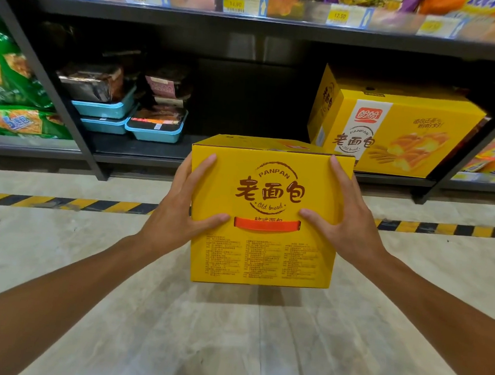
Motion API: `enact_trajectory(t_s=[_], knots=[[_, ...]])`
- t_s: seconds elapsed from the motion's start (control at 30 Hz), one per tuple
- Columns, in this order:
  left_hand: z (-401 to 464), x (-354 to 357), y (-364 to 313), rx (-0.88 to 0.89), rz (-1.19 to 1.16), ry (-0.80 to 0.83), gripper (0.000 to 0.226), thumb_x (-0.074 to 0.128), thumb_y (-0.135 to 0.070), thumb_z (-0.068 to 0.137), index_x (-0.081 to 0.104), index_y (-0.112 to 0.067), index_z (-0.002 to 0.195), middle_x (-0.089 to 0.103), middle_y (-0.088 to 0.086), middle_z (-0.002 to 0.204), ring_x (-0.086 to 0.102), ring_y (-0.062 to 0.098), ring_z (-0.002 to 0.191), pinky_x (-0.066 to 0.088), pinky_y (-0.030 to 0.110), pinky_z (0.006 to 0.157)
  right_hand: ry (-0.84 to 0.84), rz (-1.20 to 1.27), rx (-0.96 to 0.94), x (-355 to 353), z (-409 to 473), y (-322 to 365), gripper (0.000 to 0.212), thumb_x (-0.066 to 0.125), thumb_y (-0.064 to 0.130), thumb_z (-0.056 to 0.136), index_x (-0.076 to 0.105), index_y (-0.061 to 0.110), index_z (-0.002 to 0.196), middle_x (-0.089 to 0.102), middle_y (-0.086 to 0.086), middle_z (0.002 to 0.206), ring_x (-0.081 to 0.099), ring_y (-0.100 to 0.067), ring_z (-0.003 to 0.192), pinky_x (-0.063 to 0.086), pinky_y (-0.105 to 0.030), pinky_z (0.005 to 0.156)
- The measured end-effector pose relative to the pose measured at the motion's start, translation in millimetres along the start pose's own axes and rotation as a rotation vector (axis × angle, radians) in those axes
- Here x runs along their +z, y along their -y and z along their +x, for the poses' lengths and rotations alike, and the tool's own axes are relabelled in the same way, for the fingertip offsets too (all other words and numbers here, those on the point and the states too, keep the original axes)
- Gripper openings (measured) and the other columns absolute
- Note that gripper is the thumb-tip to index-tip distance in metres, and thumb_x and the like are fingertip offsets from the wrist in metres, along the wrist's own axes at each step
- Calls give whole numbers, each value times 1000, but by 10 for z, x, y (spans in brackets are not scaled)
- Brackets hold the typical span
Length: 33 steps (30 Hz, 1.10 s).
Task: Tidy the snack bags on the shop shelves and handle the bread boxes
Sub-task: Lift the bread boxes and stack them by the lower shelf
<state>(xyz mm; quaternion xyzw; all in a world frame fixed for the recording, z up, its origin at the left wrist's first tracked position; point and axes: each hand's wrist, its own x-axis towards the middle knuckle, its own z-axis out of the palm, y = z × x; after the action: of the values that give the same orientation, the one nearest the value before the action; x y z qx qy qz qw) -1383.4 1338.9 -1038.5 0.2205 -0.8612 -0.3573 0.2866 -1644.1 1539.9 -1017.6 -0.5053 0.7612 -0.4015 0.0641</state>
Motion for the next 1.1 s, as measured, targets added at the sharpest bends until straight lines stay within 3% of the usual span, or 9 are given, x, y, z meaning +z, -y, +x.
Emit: enact_trajectory(t_s=[0.2,0.33,0.47,0.6,0.67,0.77,0.87,1.0,1.1], knots=[[-2,-3,-28,-13,2,11,102,75,-55,76,5,-69,149,9,-12,167,25,-2,143,40,14,96,-13,12,-2,1,17,-33,103,72,65,75,6,61,155,20,6,169,34,-7,139,47,-47,105],[-7,-41,-53,-42,-28,-19,114,82,-51,72,2,-65,152,18,-19,163,30,-12,141,40,15,100,-19,98,14,-26,19,-49,114,84,56,70,10,54,158,29,13,164,42,-12,140,49,-47,107],[-143,-44,-89,-123,-73,-13,133,91,-43,63,-7,-66,150,28,-19,163,39,4,144,43,27,105,-24,311,58,-172,4,-158,120,90,40,70,9,54,158,51,8,154,58,-10,133,54,-40,105],[-482,-16,-11,-231,-59,41,146,96,-40,55,-13,-63,151,35,-23,155,47,5,136,47,35,105,234,270,91,-203,-232,-210,123,92,42,65,12,57,157,48,16,154,58,-4,130,57,-18,92],[-669,-1,77,-288,-32,91,145,96,-39,55,-9,-57,155,36,-27,152,50,0,131,50,35,104,283,191,65,-31,-500,-225,117,90,55,62,21,56,156,42,23,154,55,-6,134,58,-24,95],[-929,-28,318,-334,-52,116,140,96,-34,59,-1,-52,159,41,-31,150,54,-16,122,53,18,98,241,109,33,356,-901,-225,109,80,77,64,24,56,155,22,19,169,40,-13,149,54,-44,106],[-1121,-132,538,-383,-35,102,127,93,-29,65,11,-47,161,51,-21,147,57,-15,117,49,7,92,257,111,19,673,-1121,-176,103,75,77,67,21,61,154,7,22,171,41,-2,142,56,-43,104],[-1257,-245,690,-500,1,34,84,83,-37,68,43,-46,142,64,-15,124,65,-5,105,59,25,87,303,89,-68,916,-1260,-116,86,58,87,77,18,68,150,-2,23,171,48,-8,142,51,-30,108],[-1332,-236,728,-558,54,9,75,83,-33,78,43,-41,141,52,-3,132,63,17,114,55,31,83,300,147,-67,876,-1156,-151,69,51,80,89,32,57,151,15,17,169,52,-10,135,54,-30,103]])
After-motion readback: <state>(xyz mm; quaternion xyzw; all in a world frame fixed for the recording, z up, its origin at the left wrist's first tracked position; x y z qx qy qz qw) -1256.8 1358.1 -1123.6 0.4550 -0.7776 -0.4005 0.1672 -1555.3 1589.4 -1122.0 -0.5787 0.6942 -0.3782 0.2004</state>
